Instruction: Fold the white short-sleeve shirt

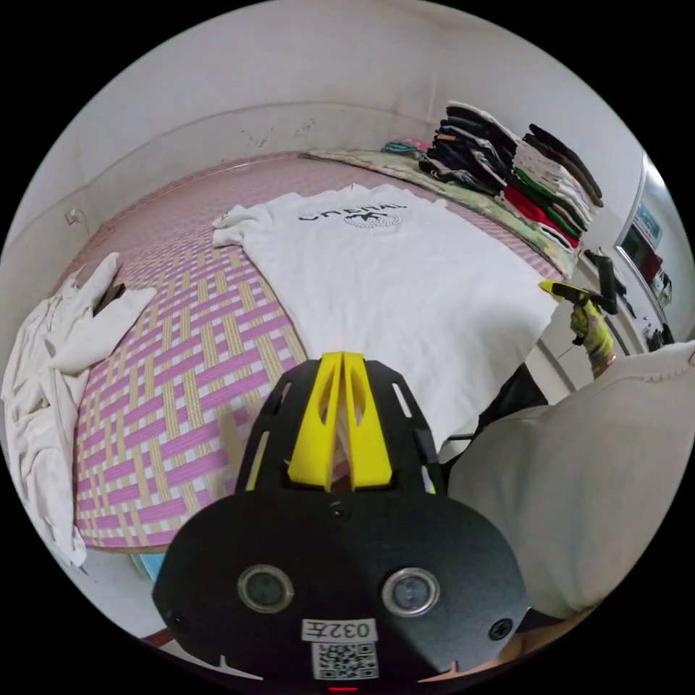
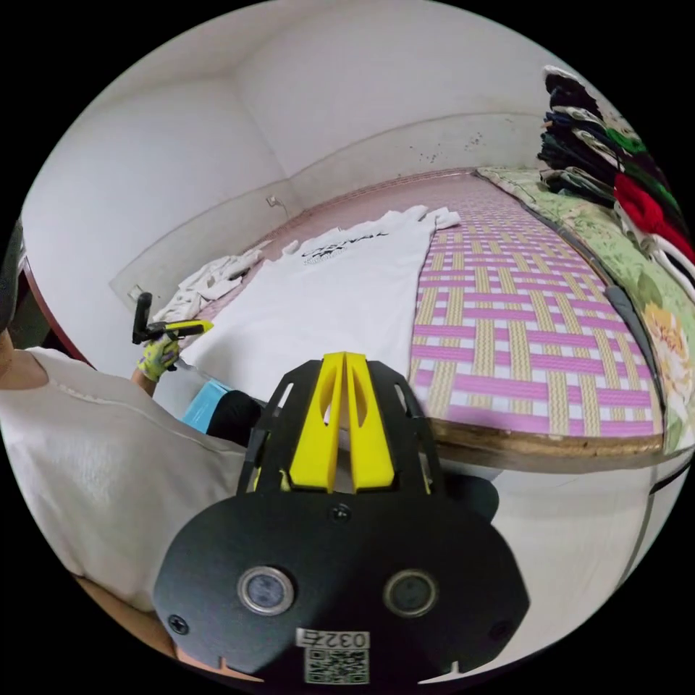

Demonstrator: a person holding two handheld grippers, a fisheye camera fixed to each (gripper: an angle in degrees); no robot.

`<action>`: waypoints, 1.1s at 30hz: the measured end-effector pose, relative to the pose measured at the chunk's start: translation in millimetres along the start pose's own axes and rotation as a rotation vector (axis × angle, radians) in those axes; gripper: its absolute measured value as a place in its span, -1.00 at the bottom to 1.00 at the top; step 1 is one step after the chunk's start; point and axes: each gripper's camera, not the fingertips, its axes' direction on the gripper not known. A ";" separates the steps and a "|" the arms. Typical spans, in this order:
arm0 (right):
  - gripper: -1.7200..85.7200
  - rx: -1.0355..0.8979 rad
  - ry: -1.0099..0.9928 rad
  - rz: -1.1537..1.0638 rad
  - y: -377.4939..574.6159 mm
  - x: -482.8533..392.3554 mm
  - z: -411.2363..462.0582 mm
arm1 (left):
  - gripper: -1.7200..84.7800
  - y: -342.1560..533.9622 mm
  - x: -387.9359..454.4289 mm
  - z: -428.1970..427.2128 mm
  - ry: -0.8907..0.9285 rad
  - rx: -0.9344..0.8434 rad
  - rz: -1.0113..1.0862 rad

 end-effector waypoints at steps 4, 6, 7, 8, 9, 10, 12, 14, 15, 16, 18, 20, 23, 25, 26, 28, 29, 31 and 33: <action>-0.98 -0.030 0.019 -0.033 3.0 -1.8 -3.2 | -0.98 -23.0 -8.7 -21.0 0.061 -0.135 -0.009; -0.98 -0.012 0.050 -0.057 4.8 -6.0 -8.2 | -0.98 -43.0 -5.1 -41.2 0.060 -0.064 0.008; -0.97 0.034 0.049 -0.062 8.1 -6.4 -16.2 | -0.97 -62.5 -1.2 -56.3 0.147 0.027 0.035; -0.96 0.063 0.042 -0.059 10.2 -5.5 -20.8 | -0.97 -73.9 1.0 -62.8 0.195 0.076 0.045; -0.94 0.121 0.024 -0.052 15.2 -2.4 -30.1 | -0.96 -99.6 7.7 -72.0 0.268 0.167 0.066; -0.90 0.178 0.016 -0.035 21.4 2.1 -38.6 | -0.94 -129.4 19.3 -74.0 0.326 0.225 0.098; -0.86 0.254 0.029 0.003 32.9 8.9 -49.2 | -0.90 -180.3 44.2 -62.1 0.406 0.247 0.155; -0.85 0.309 0.028 0.054 44.6 15.7 -58.1 | -0.85 -233.3 74.4 -38.1 0.486 0.227 0.187; -0.84 0.341 0.017 0.082 52.7 19.0 -64.0 | -0.83 -267.3 98.0 -19.1 0.513 0.202 0.216; -0.84 0.369 0.013 0.105 60.8 21.1 -69.4 | -0.82 -299.5 122.7 0.9 0.508 0.175 0.247; -0.84 0.372 0.005 0.125 69.9 23.5 -73.6 | -0.81 -341.9 158.5 29.8 0.453 0.156 0.277; -0.83 0.347 0.010 0.139 76.0 25.2 -73.7 | -0.79 -381.9 193.9 62.5 0.381 0.095 0.306; -0.80 0.306 0.007 0.146 83.7 27.7 -71.4 | -0.73 -432.7 235.8 115.6 0.190 -0.028 0.292; -0.79 0.299 0.006 0.149 88.8 28.9 -71.0 | -0.70 -452.2 248.0 139.0 0.167 -0.060 0.250; -0.79 0.301 0.004 0.149 90.0 29.3 -71.2 | -0.70 -454.3 251.4 142.6 0.159 -0.064 0.253; -0.79 0.311 0.001 0.154 94.2 32.3 -71.4 | -0.71 -455.7 268.5 154.8 0.116 -0.095 0.284; -0.79 0.312 -0.001 0.155 94.9 33.5 -71.1 | -0.72 -454.7 273.8 157.0 0.114 -0.105 0.303; -0.79 0.320 -0.024 0.163 95.8 39.2 -70.1 | -0.76 -451.6 295.3 155.7 0.049 -0.122 0.368; -0.78 0.337 -0.048 0.172 94.5 42.7 -70.3 | -0.81 -447.4 307.3 150.9 0.006 -0.118 0.410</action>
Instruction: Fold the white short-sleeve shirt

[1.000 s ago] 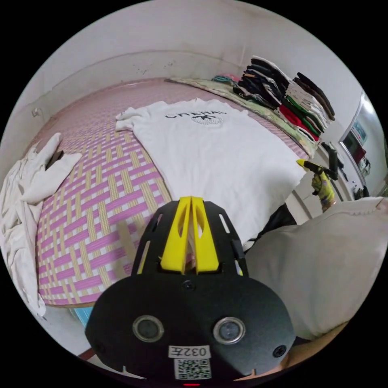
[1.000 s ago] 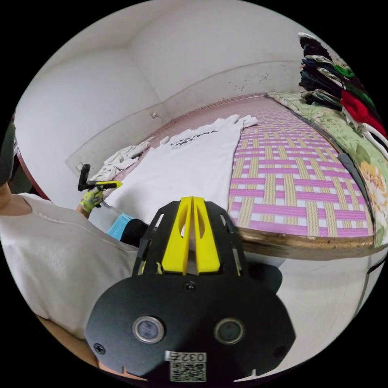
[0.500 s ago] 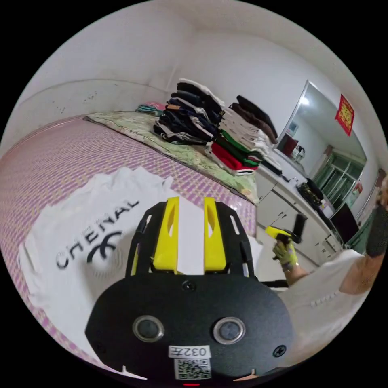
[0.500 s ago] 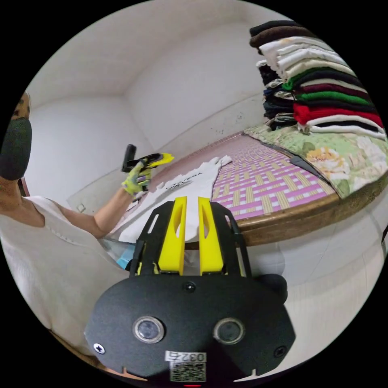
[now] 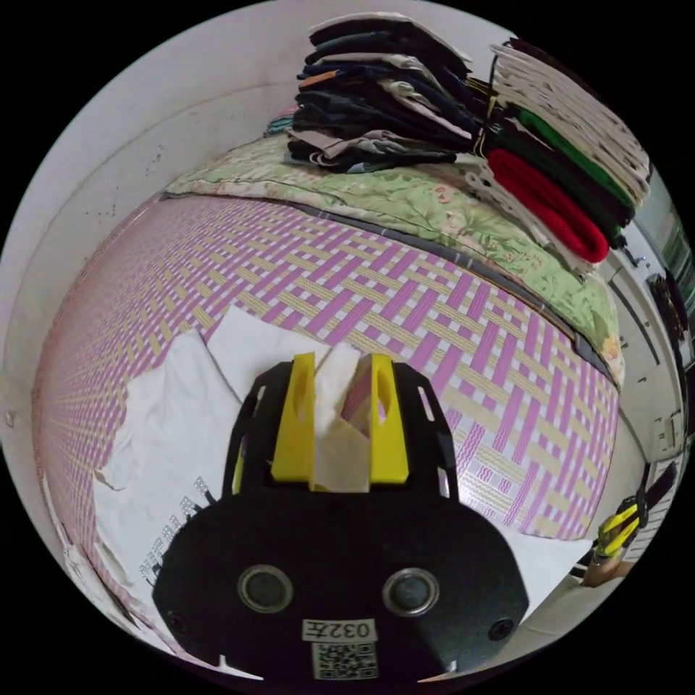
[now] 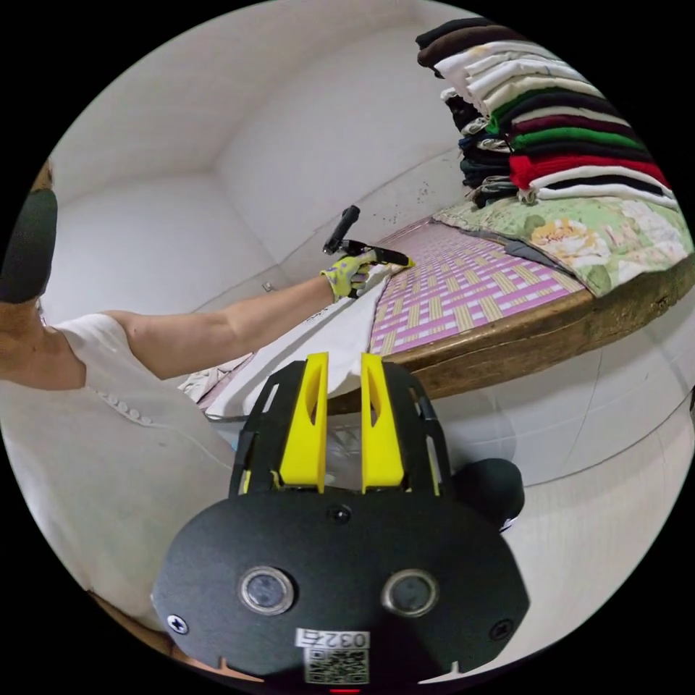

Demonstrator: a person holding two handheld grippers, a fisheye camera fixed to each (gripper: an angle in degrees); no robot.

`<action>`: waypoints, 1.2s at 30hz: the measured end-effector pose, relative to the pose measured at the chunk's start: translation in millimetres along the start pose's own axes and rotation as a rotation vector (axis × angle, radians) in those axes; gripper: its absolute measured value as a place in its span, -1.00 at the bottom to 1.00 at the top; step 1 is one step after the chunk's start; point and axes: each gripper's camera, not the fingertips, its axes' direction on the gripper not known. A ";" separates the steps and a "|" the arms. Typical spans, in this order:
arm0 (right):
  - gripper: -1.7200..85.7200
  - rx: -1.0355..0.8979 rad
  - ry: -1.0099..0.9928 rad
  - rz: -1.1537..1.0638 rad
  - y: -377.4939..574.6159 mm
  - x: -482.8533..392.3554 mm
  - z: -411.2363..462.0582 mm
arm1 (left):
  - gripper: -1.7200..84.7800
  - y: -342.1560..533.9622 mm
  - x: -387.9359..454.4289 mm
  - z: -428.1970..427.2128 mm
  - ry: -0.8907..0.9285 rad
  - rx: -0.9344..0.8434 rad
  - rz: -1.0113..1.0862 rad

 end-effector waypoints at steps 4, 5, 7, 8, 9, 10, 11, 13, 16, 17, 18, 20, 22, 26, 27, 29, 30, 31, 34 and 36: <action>-0.75 -0.032 0.079 -0.001 -8.3 -4.9 11.4 | -0.91 2.7 -0.5 -8.0 -0.058 -0.015 -0.086; -0.74 -0.031 0.080 0.001 -8.9 -5.9 12.5 | -0.91 3.6 -2.8 -9.1 -0.048 -0.014 -0.098; -0.71 -0.032 0.082 0.038 -9.7 -6.3 16.8 | -0.93 8.7 -12.4 -13.4 -0.023 -0.011 -0.150; -0.71 -0.040 0.091 0.052 -9.7 -5.8 18.5 | -0.93 10.0 -13.8 -14.3 -0.025 -0.012 -0.160; -0.71 -0.066 0.112 0.079 -9.3 -4.8 22.9 | -0.94 11.8 -14.8 -15.7 -0.035 -0.014 -0.167; -0.72 -0.092 0.129 0.092 -8.4 -5.3 27.0 | -0.94 13.5 -14.7 -17.0 -0.041 -0.015 -0.165; -0.73 -0.100 0.133 0.091 -7.8 -6.5 28.6 | -0.94 14.4 -14.8 -17.6 -0.044 -0.015 -0.164; -0.79 -0.109 0.133 0.060 -5.3 -14.3 33.5 | -0.94 19.7 -20.5 -19.7 -0.029 -0.013 -0.170; -0.86 -0.116 0.159 0.043 -3.2 -17.5 41.6 | -0.94 33.5 -41.3 -25.6 0.049 0.022 -0.223; -0.87 -0.123 0.163 0.046 -2.9 -17.1 43.7 | -0.94 37.3 -47.2 -27.3 0.069 0.033 -0.243; -0.92 -0.124 0.163 0.049 -2.2 -17.9 45.7 | -0.94 45.7 -60.3 -32.2 0.113 0.063 -0.287; -0.96 -0.081 0.165 0.024 -1.8 -27.3 42.4 | -0.93 59.7 -80.7 -43.7 0.180 0.128 -0.353; -0.97 -0.051 0.188 -0.050 -6.8 -49.9 39.8 | -0.94 78.2 -105.8 -61.0 0.265 0.207 -0.405; -0.96 -0.059 0.264 -0.130 -14.5 -74.5 48.6 | -0.95 114.9 -146.5 -81.0 0.360 0.298 -0.477; -0.92 -0.064 0.300 -0.124 -13.8 -73.1 51.6 | -0.95 128.2 -160.0 -80.8 0.405 0.307 -0.500; -0.81 -0.083 0.322 -0.079 -11.0 -64.3 53.0 | -0.97 145.9 -175.9 -76.6 0.458 0.313 -0.516; -0.75 -0.092 0.325 -0.057 -7.3 -59.2 52.0 | -0.98 156.2 -183.8 -71.8 0.476 0.311 -0.537; -0.73 -0.092 0.318 -0.042 -2.1 -55.5 50.1 | -0.98 165.6 -189.8 -65.7 0.493 0.313 -0.565; -0.72 -0.102 0.317 -0.001 9.3 -50.1 48.4 | -0.99 179.9 -197.3 -49.6 0.559 0.331 -0.591; -0.73 -0.110 0.329 0.017 14.0 -48.1 50.0 | -1.00 183.8 -199.5 -42.8 0.569 0.334 -0.596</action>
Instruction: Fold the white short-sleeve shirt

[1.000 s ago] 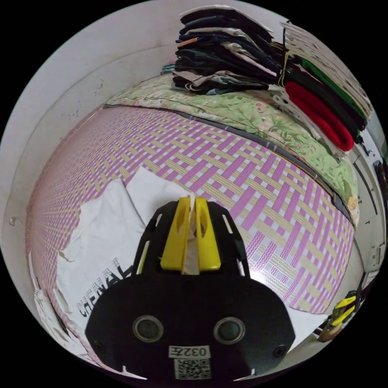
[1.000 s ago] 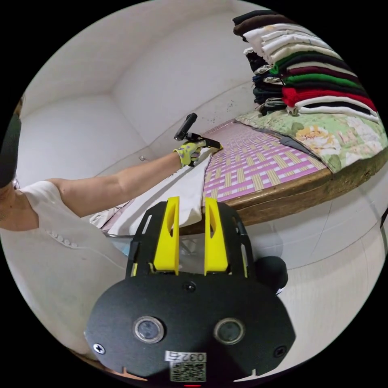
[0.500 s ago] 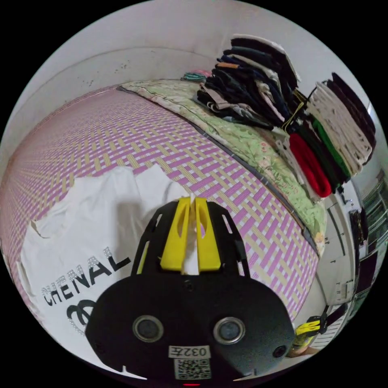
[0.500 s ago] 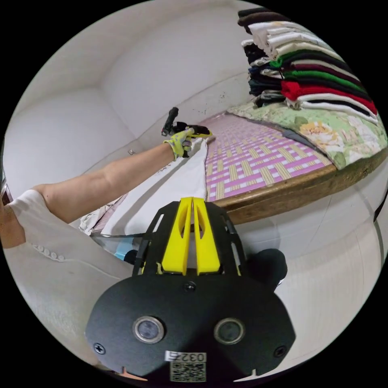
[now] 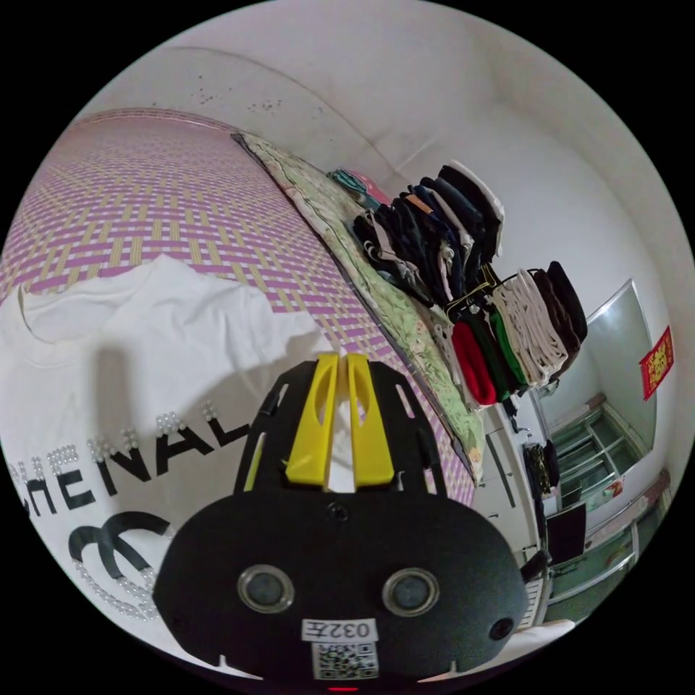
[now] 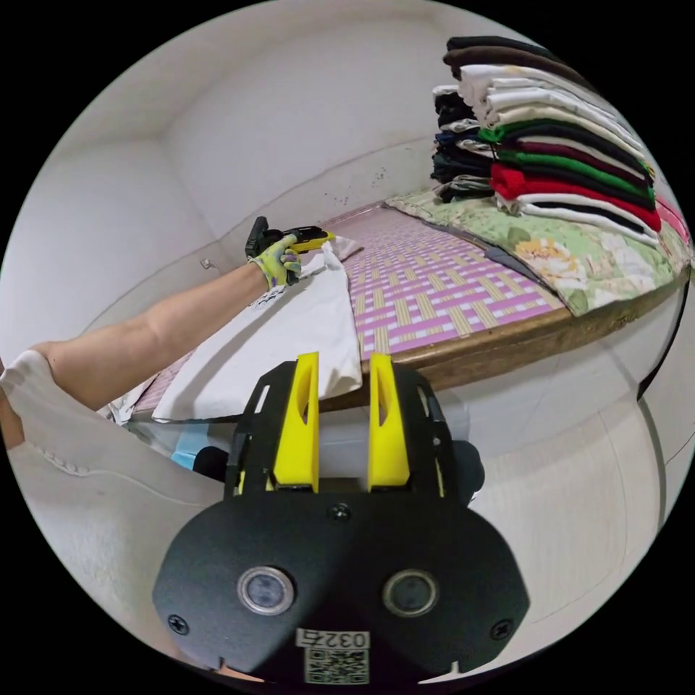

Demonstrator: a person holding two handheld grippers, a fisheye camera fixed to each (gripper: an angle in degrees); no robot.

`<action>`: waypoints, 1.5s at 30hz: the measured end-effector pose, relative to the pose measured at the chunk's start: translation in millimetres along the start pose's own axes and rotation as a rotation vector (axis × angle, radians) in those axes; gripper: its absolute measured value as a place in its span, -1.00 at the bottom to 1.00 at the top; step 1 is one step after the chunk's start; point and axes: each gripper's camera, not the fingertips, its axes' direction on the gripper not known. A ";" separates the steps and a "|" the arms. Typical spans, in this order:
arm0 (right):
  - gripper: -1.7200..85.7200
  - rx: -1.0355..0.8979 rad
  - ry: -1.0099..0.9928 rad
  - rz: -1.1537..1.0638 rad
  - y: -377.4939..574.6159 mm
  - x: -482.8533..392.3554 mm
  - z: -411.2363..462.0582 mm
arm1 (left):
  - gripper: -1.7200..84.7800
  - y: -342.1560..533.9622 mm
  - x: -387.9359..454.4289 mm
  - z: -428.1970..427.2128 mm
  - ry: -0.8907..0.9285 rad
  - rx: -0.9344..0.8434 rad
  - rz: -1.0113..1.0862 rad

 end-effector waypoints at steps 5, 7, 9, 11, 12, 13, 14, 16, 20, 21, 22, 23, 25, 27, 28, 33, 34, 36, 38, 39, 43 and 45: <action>-0.82 -0.017 -0.048 0.020 1.8 4.0 7.4 | -1.00 0.1 -8.8 6.2 0.016 -0.009 0.006; -0.90 -0.036 -0.035 0.018 -0.9 2.1 8.4 | -1.00 -0.3 -13.7 8.0 0.018 -0.009 0.008; -0.95 -0.029 0.015 -0.001 -1.5 -5.4 4.1 | -1.00 -0.1 -24.1 5.0 0.050 0.007 -0.025; -0.96 0.000 0.041 -0.051 -2.3 -20.0 -4.1 | -1.00 1.4 -38.9 -4.4 0.097 0.044 -0.068; -0.97 0.027 0.046 -0.103 -3.5 -33.9 -11.2 | -1.00 3.5 -50.1 -14.0 0.131 0.074 -0.097; -0.97 0.059 0.051 -0.169 -4.9 -51.1 -18.8 | -1.00 6.3 -61.7 -25.2 0.168 0.103 -0.121; -0.97 0.075 0.053 -0.206 -5.6 -60.5 -22.1 | -1.00 8.1 -67.5 -31.3 0.188 0.116 -0.131; -0.97 0.120 0.037 -0.387 -6.6 -103.6 -30.6 | -1.00 21.7 -95.6 -59.8 0.275 0.180 -0.198; -0.97 0.061 -0.118 -0.613 -5.1 -153.6 -18.1 | -1.00 57.8 -150.7 -103.5 0.385 0.312 -0.315; -0.97 0.017 -0.151 -0.649 -4.4 -162.8 -6.9 | -1.00 69.4 -167.2 -114.9 0.334 0.327 -0.345; -0.97 -0.042 -0.166 -0.664 -4.4 -168.8 6.1 | -1.00 79.9 -182.0 -122.2 0.266 0.321 -0.377; -0.97 -0.071 -0.169 -0.668 -4.4 -170.9 12.1 | -1.00 85.0 -188.7 -124.4 0.238 0.317 -0.396; -0.97 -0.159 -0.183 -0.675 -4.1 -176.5 28.0 | -1.00 103.7 -211.8 -125.9 0.221 0.311 -0.467; -0.97 -0.199 -0.193 -0.667 -5.8 -177.8 32.1 | -1.00 114.4 -222.1 -123.5 0.252 0.325 -0.493; -0.97 -0.215 -0.202 -0.661 -8.3 -178.1 31.7 | -1.00 118.7 -225.4 -120.8 0.261 0.326 -0.500; -0.96 -0.304 -0.240 -0.678 -22.3 -182.9 27.8 | -1.00 126.2 -225.3 -115.7 0.269 0.354 -0.465; -0.94 -0.335 -0.254 -0.673 -25.6 -182.7 27.9 | -1.00 127.2 -224.9 -114.3 0.246 0.350 -0.452; -0.87 -0.383 -0.321 -0.645 -32.2 -178.6 25.4 | -1.00 129.3 -226.6 -113.1 0.252 0.361 -0.443; -0.82 -0.449 -0.403 -0.615 -39.6 -170.5 20.4 | -1.00 130.1 -230.2 -109.9 0.277 0.355 -0.439; -0.82 -0.451 -0.421 -0.576 -45.0 -161.9 13.3 | -1.00 130.9 -233.4 -106.7 0.297 0.347 -0.445; -0.84 -0.336 -0.293 -0.309 -64.0 -111.9 -16.4 | -0.99 136.5 -236.6 -101.1 0.335 0.362 -0.449; -0.83 -0.331 -0.265 -0.181 -67.2 -87.6 -21.9 | -0.99 136.3 -233.0 -102.1 0.302 0.364 -0.429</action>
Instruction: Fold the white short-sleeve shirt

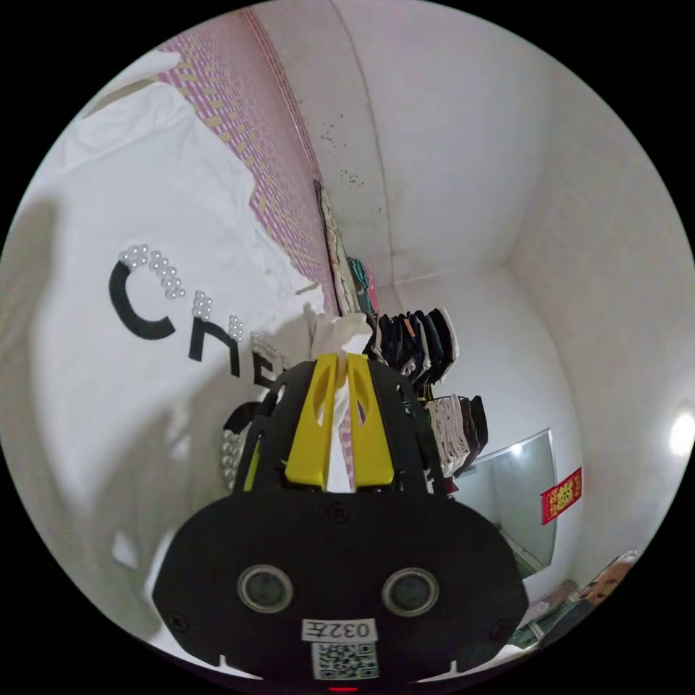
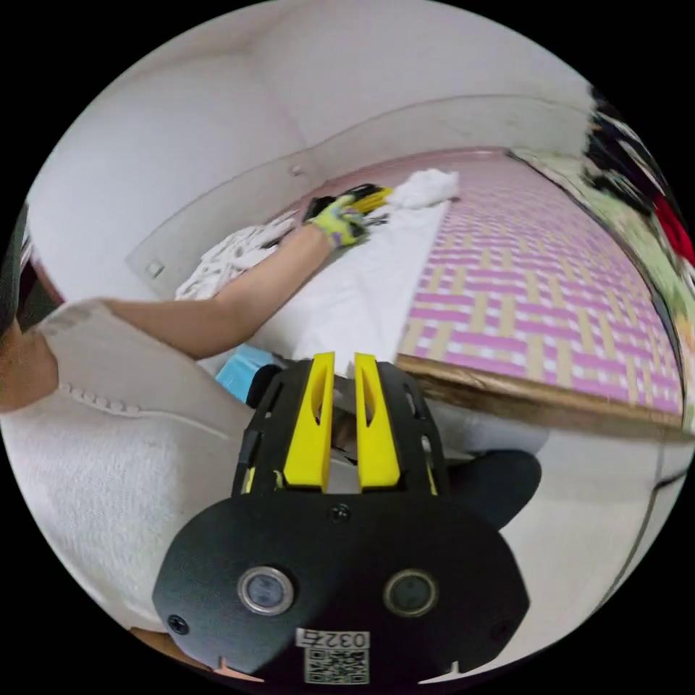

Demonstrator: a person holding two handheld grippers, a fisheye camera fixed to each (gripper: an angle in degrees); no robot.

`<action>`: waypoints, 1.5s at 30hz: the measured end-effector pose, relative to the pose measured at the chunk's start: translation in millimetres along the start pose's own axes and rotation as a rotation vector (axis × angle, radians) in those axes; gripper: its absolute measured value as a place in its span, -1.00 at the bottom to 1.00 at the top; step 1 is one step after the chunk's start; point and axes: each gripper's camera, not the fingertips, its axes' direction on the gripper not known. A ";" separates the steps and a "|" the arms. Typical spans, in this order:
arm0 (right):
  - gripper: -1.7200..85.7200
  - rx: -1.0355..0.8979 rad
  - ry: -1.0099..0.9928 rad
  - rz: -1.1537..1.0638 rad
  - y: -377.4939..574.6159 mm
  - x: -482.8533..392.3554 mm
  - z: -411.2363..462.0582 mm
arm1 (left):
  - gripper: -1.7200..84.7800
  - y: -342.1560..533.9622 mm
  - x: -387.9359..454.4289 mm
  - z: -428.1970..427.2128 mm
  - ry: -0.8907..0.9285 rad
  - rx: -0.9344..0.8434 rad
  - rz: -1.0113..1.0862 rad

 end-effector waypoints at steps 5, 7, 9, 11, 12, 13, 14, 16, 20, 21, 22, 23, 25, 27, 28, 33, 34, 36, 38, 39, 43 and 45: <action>-0.78 0.039 -0.180 0.186 5.5 33.3 -8.8 | -0.99 4.0 1.4 11.0 -0.011 -0.019 0.024; -0.78 0.051 -0.253 0.208 0.0 36.6 -7.8 | -0.99 6.4 -0.5 14.4 -0.013 -0.016 0.014; -0.86 0.062 -0.287 0.196 -4.9 34.2 -10.2 | -1.00 9.1 -3.1 14.3 -0.017 0.001 -0.005; -0.91 0.040 -0.272 0.190 -9.9 31.0 -14.5 | -1.00 13.5 -7.0 12.6 -0.019 0.029 -0.038; -0.91 0.010 -0.255 0.187 -13.3 29.5 -17.5 | -1.00 16.9 -8.6 11.9 -0.020 0.049 -0.055; -0.90 -0.014 -0.248 0.185 -17.3 28.6 -21.6 | -1.00 19.3 -8.3 13.1 -0.018 0.059 -0.056; -0.89 -0.024 -0.238 0.183 -20.1 28.0 -24.5 | -0.99 20.1 -7.3 14.1 -0.018 0.061 -0.050; -0.85 0.011 -0.121 0.144 -39.4 18.5 -45.1 | -1.00 24.3 0.1 18.4 -0.014 0.073 -0.008; -0.83 0.062 -0.113 -0.019 -104.1 -6.9 -62.6 | -1.00 26.9 5.8 30.6 0.031 0.052 0.033; -0.83 0.072 -0.101 -0.079 -133.2 -19.5 -63.2 | -1.00 26.8 6.0 34.6 0.031 0.040 0.033; -0.83 0.081 -0.075 -0.148 -165.0 -32.7 -61.2 | -1.00 26.9 5.9 37.6 0.020 0.036 0.024; -0.83 0.082 -0.057 -0.181 -181.9 -38.3 -58.6 | -1.00 27.0 6.1 39.0 0.014 0.034 0.020; -0.84 0.068 0.032 -0.239 -254.5 -46.7 -36.5 | -0.99 27.9 9.7 47.7 -0.049 0.008 0.001; -0.84 0.023 0.043 -0.238 -312.1 -44.8 -8.9 | -0.97 30.9 14.6 55.9 -0.168 -0.018 -0.031; -0.84 -0.025 0.048 -0.233 -347.3 -44.8 13.3 | -0.95 34.3 18.8 58.0 -0.233 -0.002 -0.045; -0.82 -0.246 0.168 -0.256 -448.5 -65.6 115.1 | -0.90 39.8 32.5 70.2 -0.244 0.027 -0.031; -0.82 -0.287 0.209 -0.266 -464.0 -72.7 137.4 | -0.89 40.3 33.3 75.4 -0.247 0.016 -0.026; -0.79 -0.328 0.278 -0.266 -483.1 -81.3 164.1 | -0.89 41.5 30.3 83.4 -0.238 0.000 -0.036; -0.76 -0.355 0.330 -0.261 -497.0 -88.3 184.2 | -0.89 41.6 26.9 89.4 -0.228 -0.018 -0.053; -0.75 -0.383 0.336 -0.259 -503.5 -92.4 196.5 | -0.89 40.7 27.2 90.3 -0.223 -0.019 -0.052; -0.77 -0.437 0.457 -0.290 -513.1 -104.1 224.8 | -0.91 39.7 26.5 93.3 -0.214 -0.020 -0.058; -0.83 -0.446 0.449 -0.300 -514.8 -106.1 226.5 | -0.93 39.2 26.5 94.8 -0.213 -0.023 -0.059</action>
